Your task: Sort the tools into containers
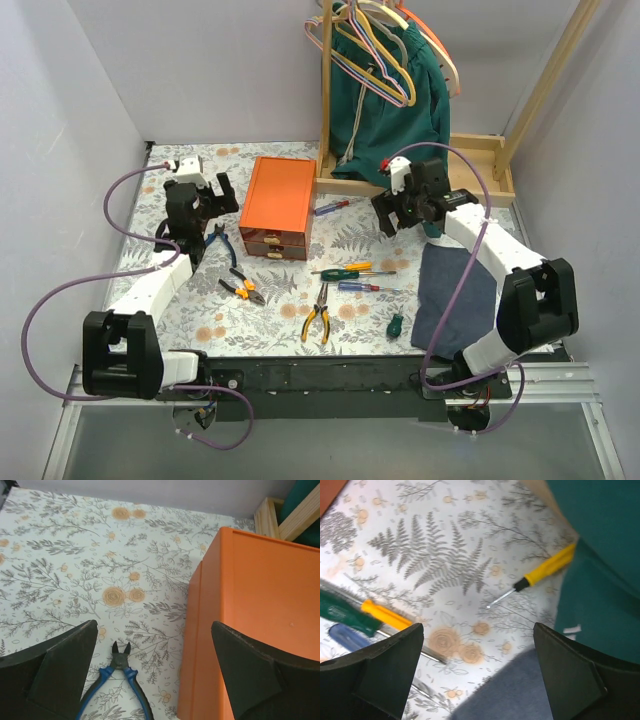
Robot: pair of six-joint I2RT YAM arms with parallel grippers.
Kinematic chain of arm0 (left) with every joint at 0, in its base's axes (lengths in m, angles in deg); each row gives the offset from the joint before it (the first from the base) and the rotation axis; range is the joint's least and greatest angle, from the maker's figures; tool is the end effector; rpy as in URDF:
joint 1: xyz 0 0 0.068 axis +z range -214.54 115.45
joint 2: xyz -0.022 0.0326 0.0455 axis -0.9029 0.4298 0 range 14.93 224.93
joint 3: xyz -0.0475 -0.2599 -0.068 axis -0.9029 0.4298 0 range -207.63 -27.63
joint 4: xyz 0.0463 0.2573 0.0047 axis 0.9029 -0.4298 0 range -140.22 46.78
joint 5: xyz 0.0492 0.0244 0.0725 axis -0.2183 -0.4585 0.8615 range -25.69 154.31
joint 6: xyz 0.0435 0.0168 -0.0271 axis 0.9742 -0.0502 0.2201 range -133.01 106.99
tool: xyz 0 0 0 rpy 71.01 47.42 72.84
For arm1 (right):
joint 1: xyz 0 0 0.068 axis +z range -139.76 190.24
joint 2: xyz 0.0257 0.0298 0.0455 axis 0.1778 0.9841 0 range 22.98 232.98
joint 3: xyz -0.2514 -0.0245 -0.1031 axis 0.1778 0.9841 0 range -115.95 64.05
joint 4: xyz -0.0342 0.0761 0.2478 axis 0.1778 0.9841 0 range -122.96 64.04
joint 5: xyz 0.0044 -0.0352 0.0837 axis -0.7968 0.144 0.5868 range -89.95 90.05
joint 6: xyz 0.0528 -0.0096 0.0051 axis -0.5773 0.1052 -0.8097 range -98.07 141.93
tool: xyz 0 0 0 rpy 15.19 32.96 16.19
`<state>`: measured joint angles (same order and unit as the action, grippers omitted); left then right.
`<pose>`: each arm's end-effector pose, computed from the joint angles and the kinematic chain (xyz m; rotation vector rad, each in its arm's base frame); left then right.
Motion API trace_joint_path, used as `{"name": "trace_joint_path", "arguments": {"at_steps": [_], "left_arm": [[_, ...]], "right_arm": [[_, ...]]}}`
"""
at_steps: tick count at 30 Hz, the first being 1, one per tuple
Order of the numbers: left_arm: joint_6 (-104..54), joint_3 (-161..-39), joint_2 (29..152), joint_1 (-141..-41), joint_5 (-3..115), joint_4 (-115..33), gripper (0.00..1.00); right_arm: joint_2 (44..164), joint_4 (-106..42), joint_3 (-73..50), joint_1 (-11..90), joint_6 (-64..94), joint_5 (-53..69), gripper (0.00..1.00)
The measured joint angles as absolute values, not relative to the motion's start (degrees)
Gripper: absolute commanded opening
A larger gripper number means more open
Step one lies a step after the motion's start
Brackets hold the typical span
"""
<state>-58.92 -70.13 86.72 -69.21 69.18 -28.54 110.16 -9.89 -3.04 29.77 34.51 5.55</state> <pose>0.2858 -0.0204 0.2691 -0.7117 1.7178 -0.5418 0.3170 0.1161 0.2745 -0.6896 2.2215 0.1725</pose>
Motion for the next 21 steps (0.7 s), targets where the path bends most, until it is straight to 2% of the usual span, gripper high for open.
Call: {"name": "trace_joint_path", "arguments": {"at_steps": [3,10,15,21], "left_arm": [[-59.36,-72.03,88.01,-69.12,67.80,-31.45,0.98],[-58.85,-75.01,87.82,-66.26,57.33,-36.08,0.98],[-59.99,-83.68,90.44,-65.36,54.12,-42.31,0.98],[-60.47,-85.61,91.40,-65.04,50.31,-45.90,0.98]], "right_arm": [[111.25,-8.67,-4.26,32.00,34.33,6.35,0.98],[117.26,-7.42,-15.70,32.74,33.68,8.78,0.99],[122.11,-7.38,-23.78,32.55,31.86,14.42,0.99],[125.26,-7.71,-27.28,33.16,28.45,19.86,0.97]]}}
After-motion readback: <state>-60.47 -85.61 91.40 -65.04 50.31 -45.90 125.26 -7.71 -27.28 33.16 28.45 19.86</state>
